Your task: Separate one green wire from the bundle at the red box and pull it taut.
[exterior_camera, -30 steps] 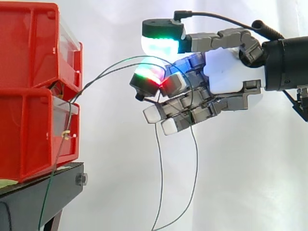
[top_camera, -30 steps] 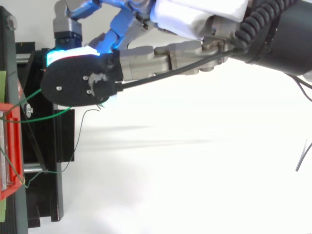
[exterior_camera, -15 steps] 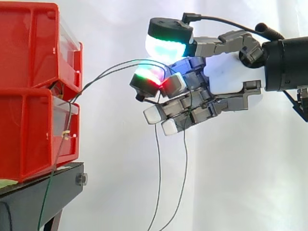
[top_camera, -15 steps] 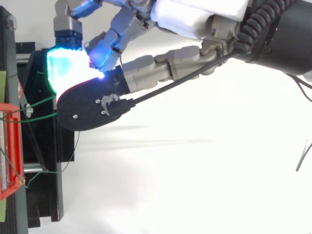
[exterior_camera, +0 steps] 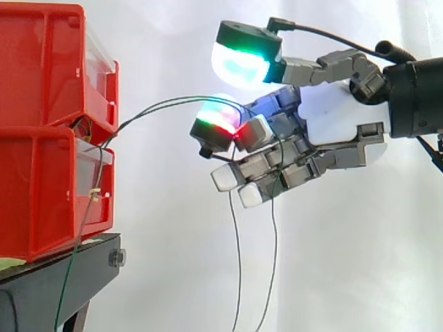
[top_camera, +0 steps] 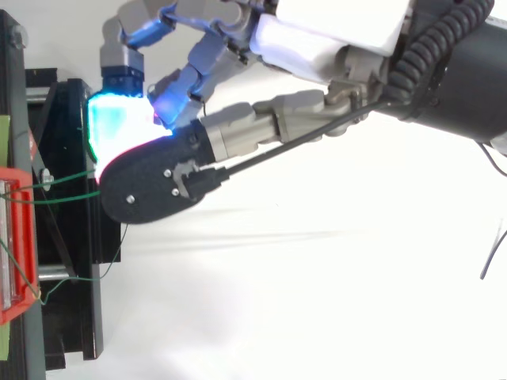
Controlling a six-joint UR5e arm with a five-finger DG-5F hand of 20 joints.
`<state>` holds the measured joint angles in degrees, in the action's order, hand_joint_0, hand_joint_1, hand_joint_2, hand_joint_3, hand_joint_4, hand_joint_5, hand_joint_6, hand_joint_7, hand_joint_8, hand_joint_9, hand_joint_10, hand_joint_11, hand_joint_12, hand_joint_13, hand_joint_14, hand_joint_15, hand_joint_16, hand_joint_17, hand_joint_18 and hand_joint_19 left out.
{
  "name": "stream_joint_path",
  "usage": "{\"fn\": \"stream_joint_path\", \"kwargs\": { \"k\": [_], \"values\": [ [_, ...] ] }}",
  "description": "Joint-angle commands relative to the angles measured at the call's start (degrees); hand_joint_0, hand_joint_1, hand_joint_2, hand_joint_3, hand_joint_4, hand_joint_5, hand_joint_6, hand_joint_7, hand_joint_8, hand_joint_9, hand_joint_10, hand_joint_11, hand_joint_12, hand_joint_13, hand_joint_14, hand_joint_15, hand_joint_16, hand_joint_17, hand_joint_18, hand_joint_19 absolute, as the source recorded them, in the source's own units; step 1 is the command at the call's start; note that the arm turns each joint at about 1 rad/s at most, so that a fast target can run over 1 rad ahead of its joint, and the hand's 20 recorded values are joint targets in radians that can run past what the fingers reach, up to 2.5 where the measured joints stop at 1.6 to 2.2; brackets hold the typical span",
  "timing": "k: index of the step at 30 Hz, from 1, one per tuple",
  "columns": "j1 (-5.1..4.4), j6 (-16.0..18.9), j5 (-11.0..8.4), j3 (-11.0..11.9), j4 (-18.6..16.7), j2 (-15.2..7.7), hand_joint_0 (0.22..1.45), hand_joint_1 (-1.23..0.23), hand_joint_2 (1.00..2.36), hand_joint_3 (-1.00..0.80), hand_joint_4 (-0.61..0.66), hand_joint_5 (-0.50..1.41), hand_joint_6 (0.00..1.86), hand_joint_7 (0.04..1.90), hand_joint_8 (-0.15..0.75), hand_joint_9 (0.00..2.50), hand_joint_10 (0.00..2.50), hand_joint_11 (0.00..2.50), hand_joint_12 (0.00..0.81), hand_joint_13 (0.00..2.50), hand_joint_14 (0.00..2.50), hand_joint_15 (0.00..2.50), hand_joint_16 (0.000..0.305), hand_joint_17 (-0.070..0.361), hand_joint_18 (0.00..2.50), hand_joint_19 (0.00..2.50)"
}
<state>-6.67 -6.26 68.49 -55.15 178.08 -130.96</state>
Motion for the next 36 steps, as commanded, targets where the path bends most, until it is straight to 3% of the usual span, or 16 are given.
{"fn": "stream_joint_path", "kwargs": {
  "k": [1, 7, 13, 23, 29, 36],
  "values": [
    [-0.27, 1.52, -0.37, -0.93, 0.08, 0.00, 0.63, -0.83, 1.00, -0.50, 0.24, -0.20, 0.85, 1.24, 0.351, 1.00, 0.02, 1.15, 0.431, 0.77, 0.02, 0.52, 0.058, 0.130, 0.70, 0.49],
    [-0.80, 5.47, -0.55, -2.77, 0.08, 0.00, 0.68, -0.89, 1.02, -0.30, 0.20, -0.21, 0.88, 1.32, 0.353, 1.01, 0.02, 1.16, 0.422, 0.78, 0.02, 0.51, 0.057, 0.128, 0.76, 0.47],
    [-0.97, 5.56, -0.55, -2.77, 0.17, 0.00, 0.63, -0.81, 1.02, -0.20, 0.20, -0.20, 0.89, 1.41, 0.361, 1.05, 0.02, 1.17, 0.428, 0.80, 0.02, 0.52, 0.057, 0.128, 0.75, 0.48],
    [-1.06, 5.47, -0.55, -2.77, 0.08, 0.00, 0.58, -0.68, 1.01, -0.29, 0.22, -0.18, 0.87, 1.31, 0.367, 1.11, 0.02, 1.21, 0.435, 0.80, 0.02, 0.53, 0.057, 0.129, 0.70, 0.53],
    [-1.15, 5.38, -0.72, -2.77, 0.17, 0.00, 0.55, -0.76, 1.00, -0.46, 0.23, -0.17, 0.83, 1.34, 0.370, 1.09, 0.02, 1.17, 0.441, 0.80, 0.02, 0.54, 0.059, 0.133, 0.71, 0.51],
    [-1.24, 5.29, -0.72, -2.77, 0.25, 0.00, 0.53, -0.74, 1.00, -0.50, 0.24, -0.17, 0.82, 1.31, 0.377, 1.10, 0.02, 1.16, 0.446, 0.80, 0.02, 0.53, 0.060, 0.136, 0.72, 0.52]
  ]
}}
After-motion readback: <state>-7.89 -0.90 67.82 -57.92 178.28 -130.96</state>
